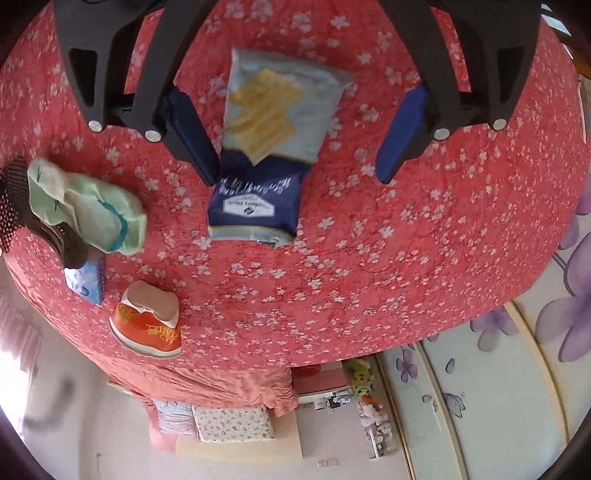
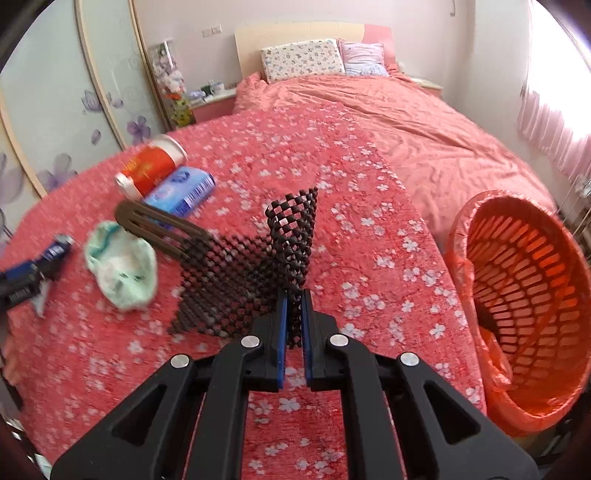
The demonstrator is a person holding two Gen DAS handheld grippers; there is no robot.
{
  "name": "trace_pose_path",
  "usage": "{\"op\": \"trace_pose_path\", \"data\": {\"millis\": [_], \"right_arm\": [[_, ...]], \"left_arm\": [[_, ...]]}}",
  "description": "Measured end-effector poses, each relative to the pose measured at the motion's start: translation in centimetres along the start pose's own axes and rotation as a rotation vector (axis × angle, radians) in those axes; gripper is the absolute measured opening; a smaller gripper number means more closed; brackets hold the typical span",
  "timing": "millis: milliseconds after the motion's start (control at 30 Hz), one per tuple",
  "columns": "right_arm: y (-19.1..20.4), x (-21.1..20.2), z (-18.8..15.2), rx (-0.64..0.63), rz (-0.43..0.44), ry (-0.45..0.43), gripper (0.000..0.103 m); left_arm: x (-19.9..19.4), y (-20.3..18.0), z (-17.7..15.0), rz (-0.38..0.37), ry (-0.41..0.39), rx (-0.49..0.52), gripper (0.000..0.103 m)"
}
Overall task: Collect trash
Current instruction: 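Close the left tool on the blue cracker bag and lift it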
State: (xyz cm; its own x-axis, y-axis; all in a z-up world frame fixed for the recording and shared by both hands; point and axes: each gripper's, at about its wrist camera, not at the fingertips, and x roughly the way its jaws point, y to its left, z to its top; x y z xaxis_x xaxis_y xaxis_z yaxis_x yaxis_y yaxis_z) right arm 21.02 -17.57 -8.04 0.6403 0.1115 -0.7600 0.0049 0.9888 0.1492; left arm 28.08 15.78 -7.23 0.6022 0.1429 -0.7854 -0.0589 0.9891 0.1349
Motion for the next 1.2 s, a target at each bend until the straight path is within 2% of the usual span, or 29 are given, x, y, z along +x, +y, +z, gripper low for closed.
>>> {"op": "trace_pose_path", "data": {"millis": [33,67,100,167,200,300,467,500,533,567,600,633,700,767,900,1000,1200], "right_arm": [[-0.1,-0.3,0.2,0.009,0.016,-0.012,0.011],[-0.2,-0.6,0.4,0.015,0.028,-0.024,0.024],[-0.2,-0.9,0.7,0.019,0.038,-0.038,0.042],[0.2,-1.4,0.9,0.007,0.038,-0.065,0.058],[0.6,-1.5,1.1,-0.011,0.021,-0.075,0.062],[1.3,-0.1,1.5,-0.037,-0.009,-0.041,0.067],[1.4,1.8,1.2,-0.049,-0.038,0.028,0.069],[1.8,1.8,1.0,-0.069,-0.047,0.029,0.069],[2.1,1.8,0.9,-0.083,-0.055,0.031,0.069],[2.5,1.9,0.7,-0.105,-0.077,0.031,0.065],[2.8,1.8,0.5,-0.120,-0.089,0.025,0.056],[3.0,1.7,0.4,-0.132,-0.080,0.018,0.051],[3.2,1.5,0.2,-0.137,-0.086,0.012,0.028],[2.9,1.3,0.2,-0.130,-0.084,0.008,0.013],[0.8,1.0,0.2,-0.032,-0.024,0.000,0.011],[0.7,0.9,0.2,-0.019,-0.024,-0.003,0.011],[0.7,0.6,0.3,-0.012,-0.032,-0.010,0.011]], "left_arm": [[0.0,0.2,-0.2,-0.002,0.005,-0.001,0.086],[0.0,0.3,-0.3,-0.004,0.008,-0.006,0.086],[0.0,0.5,-0.4,-0.011,0.009,-0.012,0.086],[-0.1,0.7,-0.6,-0.009,0.005,-0.018,0.086],[-0.1,0.8,-0.6,-0.009,0.005,-0.019,0.086],[-0.1,0.7,-0.9,-0.010,0.012,-0.018,0.086],[0.2,0.7,-1.5,-0.008,0.025,-0.032,0.086],[0.4,0.7,-1.6,-0.016,0.030,-0.039,0.084],[0.6,0.7,-1.7,-0.022,0.033,-0.044,0.078],[0.7,0.7,-1.7,-0.032,0.035,-0.049,0.076],[0.7,0.7,-1.8,-0.050,0.030,-0.060,0.070],[0.7,0.6,-1.7,-0.060,0.030,-0.063,0.065],[0.6,0.3,-1.7,-0.081,0.030,-0.066,0.061],[0.5,-0.2,-1.8,-0.082,0.026,-0.061,0.061],[0.4,-0.5,-2.1,-0.080,0.018,-0.062,0.061],[0.2,0.1,-2.2,-0.082,0.012,-0.077,0.060],[0.2,0.5,-2.0,-0.086,0.003,-0.089,0.048]]}}
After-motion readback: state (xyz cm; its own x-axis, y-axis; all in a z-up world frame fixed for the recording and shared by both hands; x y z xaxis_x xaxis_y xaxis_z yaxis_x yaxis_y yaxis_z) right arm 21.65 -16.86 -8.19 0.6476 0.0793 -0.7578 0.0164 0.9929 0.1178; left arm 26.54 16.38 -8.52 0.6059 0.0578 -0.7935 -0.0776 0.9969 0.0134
